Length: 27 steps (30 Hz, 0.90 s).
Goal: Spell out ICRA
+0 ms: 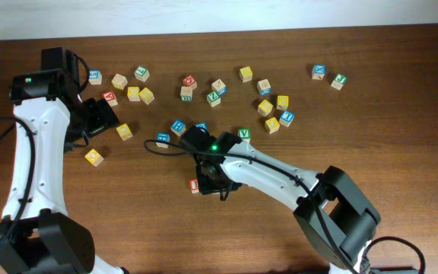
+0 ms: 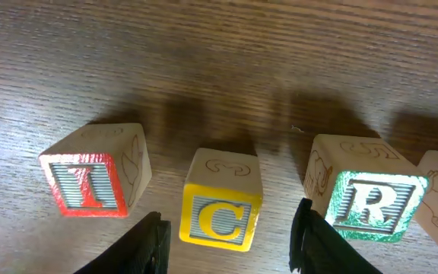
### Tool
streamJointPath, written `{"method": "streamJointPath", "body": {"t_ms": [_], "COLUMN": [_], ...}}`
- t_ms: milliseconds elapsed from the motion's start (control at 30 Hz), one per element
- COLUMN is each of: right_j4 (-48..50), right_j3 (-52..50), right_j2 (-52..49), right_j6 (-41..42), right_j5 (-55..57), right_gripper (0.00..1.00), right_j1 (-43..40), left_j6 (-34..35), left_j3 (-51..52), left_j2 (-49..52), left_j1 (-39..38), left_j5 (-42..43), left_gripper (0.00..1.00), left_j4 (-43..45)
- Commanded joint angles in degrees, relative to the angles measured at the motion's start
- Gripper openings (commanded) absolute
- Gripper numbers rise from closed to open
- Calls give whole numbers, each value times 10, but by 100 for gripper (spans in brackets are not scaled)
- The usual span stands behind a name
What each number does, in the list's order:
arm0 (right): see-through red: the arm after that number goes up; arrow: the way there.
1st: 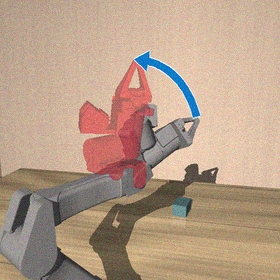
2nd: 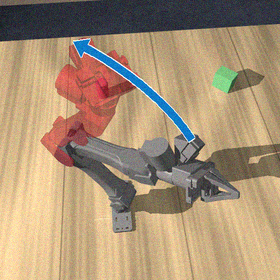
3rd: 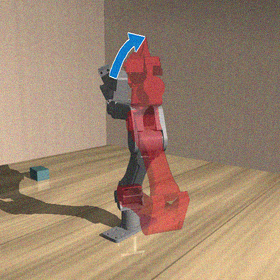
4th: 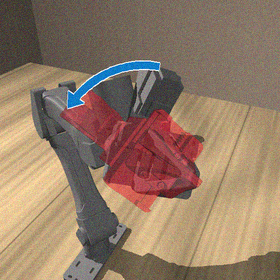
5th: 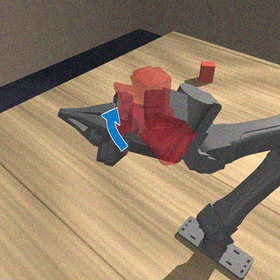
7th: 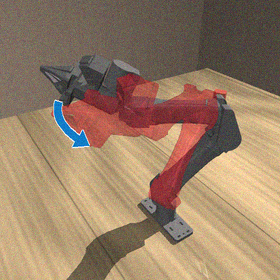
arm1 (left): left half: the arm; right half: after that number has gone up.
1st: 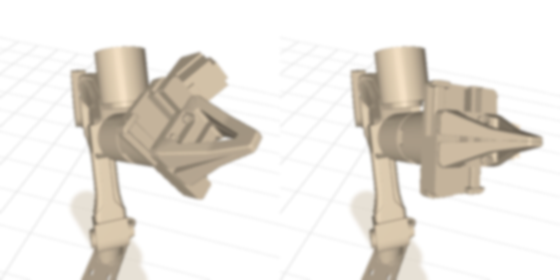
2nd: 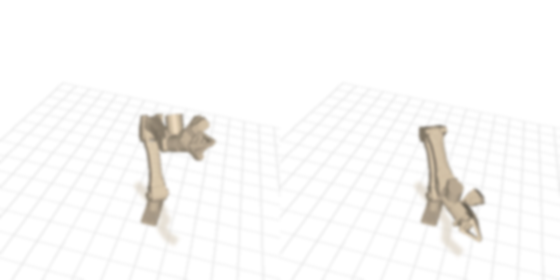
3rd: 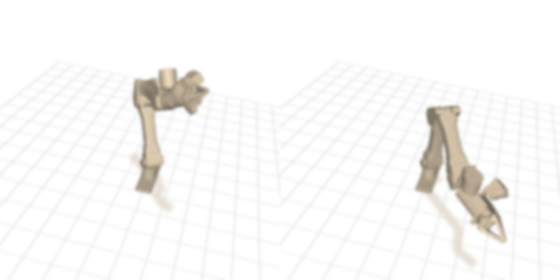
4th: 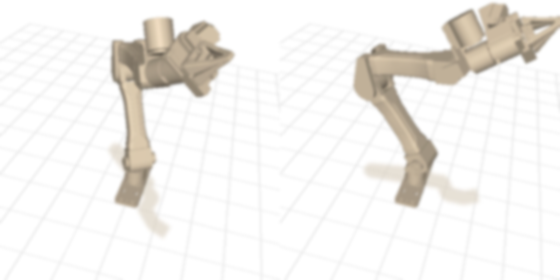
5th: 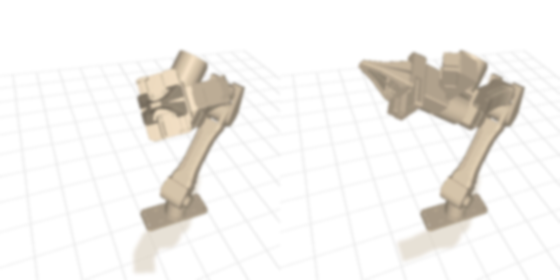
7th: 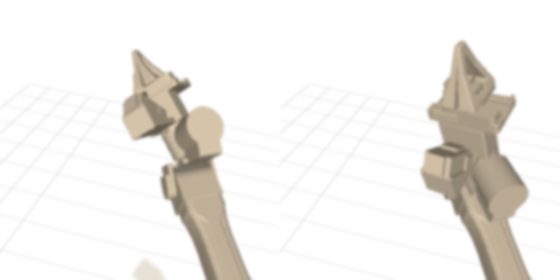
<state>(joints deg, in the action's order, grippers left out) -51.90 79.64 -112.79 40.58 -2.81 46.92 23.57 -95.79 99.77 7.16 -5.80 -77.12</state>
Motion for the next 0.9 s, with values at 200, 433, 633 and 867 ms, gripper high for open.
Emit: {"method": "streamJointPath", "body": {"t_ms": [200, 433, 633, 867], "right_j4": [8, 32, 47, 44], "right_j3": [-7, -19, -19, -19], "right_j2": [-20, -21, -21, -21], "right_j6": [7, 9, 9, 9], "right_j5": [-2, -1, 9, 35], "right_gripper": [38, 29, 24, 24], "right_j1": [4, 4, 3, 3], "left_j6": [1, 1, 1, 1], "left_j3": [-1, -1, -1, -1], "left_j2": [0, 0, 0, 0], "left_j1": [2, 2, 3, 2], "left_j5": [2, 2, 2, 2], "left_gripper": [99, 99, 99, 99], "left_j4": [-1, -1, -1, -1]}}
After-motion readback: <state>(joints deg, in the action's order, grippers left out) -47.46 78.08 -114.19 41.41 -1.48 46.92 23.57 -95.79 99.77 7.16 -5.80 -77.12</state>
